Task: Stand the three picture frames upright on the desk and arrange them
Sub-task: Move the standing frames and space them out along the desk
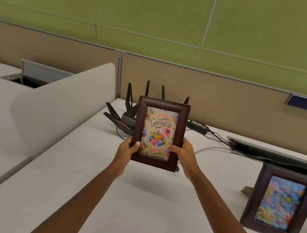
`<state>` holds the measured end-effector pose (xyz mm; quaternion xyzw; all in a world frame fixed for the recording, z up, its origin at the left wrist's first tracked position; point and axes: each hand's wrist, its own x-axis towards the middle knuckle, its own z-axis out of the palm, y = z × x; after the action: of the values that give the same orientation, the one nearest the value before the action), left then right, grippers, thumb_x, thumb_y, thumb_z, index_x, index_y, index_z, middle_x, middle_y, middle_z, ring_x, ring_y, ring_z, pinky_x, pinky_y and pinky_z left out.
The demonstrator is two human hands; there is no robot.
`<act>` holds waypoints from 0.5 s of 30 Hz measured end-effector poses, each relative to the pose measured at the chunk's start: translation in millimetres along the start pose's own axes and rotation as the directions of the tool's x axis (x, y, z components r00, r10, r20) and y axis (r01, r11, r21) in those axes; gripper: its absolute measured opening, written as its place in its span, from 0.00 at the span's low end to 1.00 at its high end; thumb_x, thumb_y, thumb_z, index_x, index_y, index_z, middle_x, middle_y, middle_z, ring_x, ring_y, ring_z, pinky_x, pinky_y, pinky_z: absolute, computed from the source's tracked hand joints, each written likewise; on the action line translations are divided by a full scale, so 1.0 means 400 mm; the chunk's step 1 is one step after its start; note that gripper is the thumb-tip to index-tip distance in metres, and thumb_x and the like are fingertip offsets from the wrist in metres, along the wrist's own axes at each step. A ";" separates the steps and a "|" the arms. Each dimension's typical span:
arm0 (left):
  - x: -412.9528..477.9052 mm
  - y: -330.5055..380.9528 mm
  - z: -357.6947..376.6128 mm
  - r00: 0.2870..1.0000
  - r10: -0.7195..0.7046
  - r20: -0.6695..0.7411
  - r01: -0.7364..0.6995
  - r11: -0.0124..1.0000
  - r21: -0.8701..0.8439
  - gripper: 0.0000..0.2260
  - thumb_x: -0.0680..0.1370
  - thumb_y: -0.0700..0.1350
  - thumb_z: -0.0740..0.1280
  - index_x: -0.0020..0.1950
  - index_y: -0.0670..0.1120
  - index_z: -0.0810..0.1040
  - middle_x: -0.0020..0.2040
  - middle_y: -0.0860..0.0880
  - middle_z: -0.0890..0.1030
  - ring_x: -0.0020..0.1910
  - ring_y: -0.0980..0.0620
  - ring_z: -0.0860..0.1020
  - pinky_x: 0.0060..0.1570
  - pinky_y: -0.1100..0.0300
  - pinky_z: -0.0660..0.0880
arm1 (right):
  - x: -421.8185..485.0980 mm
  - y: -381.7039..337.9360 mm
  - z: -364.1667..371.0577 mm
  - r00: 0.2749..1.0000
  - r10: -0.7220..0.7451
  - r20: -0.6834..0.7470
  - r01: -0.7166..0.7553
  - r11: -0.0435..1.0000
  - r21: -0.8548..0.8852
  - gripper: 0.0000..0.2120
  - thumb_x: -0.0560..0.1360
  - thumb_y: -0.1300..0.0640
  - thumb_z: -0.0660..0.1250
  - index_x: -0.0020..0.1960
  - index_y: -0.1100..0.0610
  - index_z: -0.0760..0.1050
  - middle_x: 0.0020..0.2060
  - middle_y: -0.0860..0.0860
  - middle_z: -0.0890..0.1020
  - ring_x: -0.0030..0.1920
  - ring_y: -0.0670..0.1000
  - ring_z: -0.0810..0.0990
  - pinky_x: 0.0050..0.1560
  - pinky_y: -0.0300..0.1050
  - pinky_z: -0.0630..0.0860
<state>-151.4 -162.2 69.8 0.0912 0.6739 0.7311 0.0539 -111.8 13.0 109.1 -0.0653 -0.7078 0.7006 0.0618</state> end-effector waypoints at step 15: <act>0.051 -0.073 -0.299 0.986 -0.053 -0.159 0.085 0.976 0.200 0.13 0.79 0.38 0.58 0.63 0.38 0.69 0.55 0.46 0.76 0.53 0.47 0.76 0.38 0.72 0.78 | 0.173 0.103 0.273 0.966 0.144 0.212 -0.145 0.989 -0.009 0.19 0.68 0.72 0.63 0.55 0.58 0.71 0.50 0.53 0.79 0.44 0.49 0.80 0.31 0.32 0.77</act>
<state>-197.4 -272.1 33.3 0.0165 0.7508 0.6601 0.0179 -199.3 -81.7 66.6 -0.0413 -0.7015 0.7085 -0.0653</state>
